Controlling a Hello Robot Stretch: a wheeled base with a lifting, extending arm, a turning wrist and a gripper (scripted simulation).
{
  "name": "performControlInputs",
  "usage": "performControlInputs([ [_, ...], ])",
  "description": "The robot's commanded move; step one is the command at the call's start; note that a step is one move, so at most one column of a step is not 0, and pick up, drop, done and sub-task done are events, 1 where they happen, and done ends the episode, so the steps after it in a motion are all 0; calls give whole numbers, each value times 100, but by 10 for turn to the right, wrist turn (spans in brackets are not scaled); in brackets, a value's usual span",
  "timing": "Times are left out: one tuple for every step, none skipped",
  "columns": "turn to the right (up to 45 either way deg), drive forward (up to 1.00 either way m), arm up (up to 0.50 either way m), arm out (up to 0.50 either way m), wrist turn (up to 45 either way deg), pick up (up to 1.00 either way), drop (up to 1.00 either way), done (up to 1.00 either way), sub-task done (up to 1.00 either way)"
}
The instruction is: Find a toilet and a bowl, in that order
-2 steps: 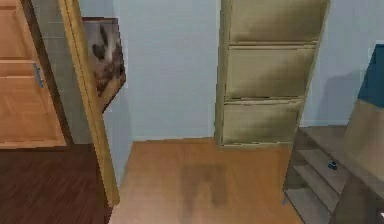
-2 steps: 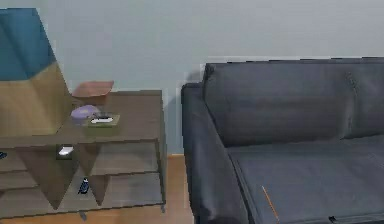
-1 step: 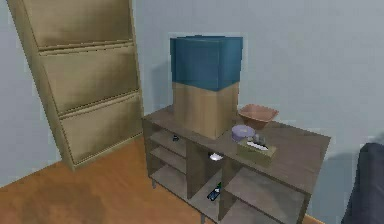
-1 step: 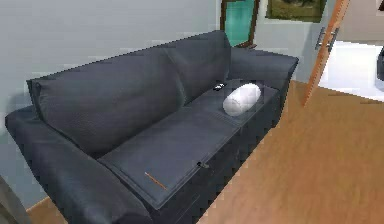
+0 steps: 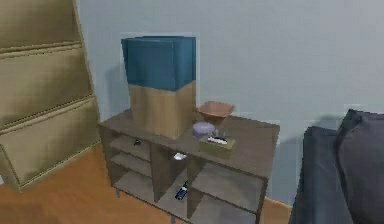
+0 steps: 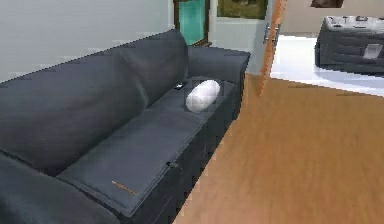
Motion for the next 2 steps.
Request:
performControlInputs([
  [0, 55, 0, 0, 0, 0, 0, 0, 0],
  [90, 0, 0, 0, 0, 0, 0, 0, 0],
])
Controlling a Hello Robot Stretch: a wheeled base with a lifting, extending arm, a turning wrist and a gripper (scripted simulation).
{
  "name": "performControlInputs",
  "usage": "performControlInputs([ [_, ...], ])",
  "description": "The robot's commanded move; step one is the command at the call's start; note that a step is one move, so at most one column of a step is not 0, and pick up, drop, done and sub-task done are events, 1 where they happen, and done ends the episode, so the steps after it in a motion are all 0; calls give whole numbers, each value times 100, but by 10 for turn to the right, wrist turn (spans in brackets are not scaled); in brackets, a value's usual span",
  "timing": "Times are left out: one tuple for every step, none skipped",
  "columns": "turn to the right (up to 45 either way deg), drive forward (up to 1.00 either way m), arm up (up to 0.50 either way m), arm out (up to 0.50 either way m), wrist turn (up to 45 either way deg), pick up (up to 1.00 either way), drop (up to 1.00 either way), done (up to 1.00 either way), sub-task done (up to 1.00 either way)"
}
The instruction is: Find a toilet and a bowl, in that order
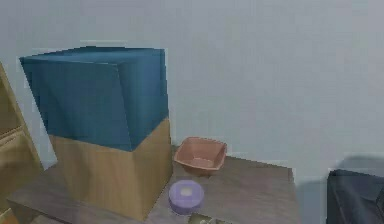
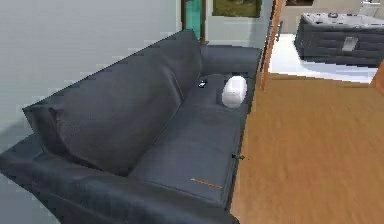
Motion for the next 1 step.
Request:
performControlInputs([
  [0, 0, 0, 0, 0, 0, 0, 100, 0],
])
